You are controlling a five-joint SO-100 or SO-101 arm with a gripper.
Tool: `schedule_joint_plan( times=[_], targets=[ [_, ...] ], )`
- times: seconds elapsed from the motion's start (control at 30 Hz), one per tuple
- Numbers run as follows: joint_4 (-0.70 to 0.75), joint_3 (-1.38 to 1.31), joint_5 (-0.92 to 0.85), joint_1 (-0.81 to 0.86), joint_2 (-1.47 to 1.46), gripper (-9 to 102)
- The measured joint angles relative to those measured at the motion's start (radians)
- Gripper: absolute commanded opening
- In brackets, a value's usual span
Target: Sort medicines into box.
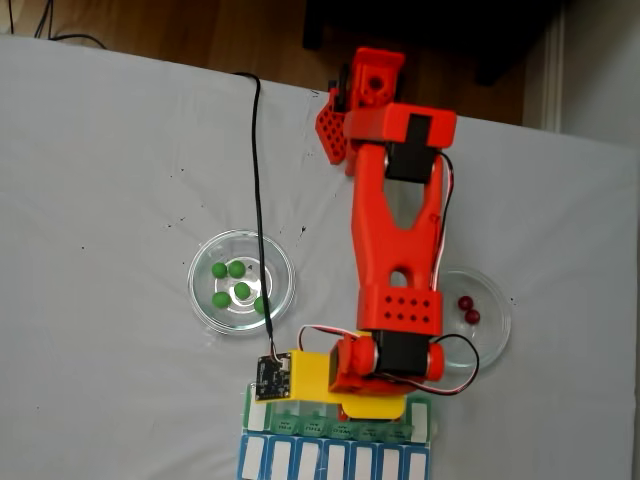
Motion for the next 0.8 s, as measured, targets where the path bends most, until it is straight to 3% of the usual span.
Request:
schedule_joint_plan(
  times=[0.8],
  targets=[
    [-0.014,-0.064,0.0,0.031,-0.077,1]
  ],
)
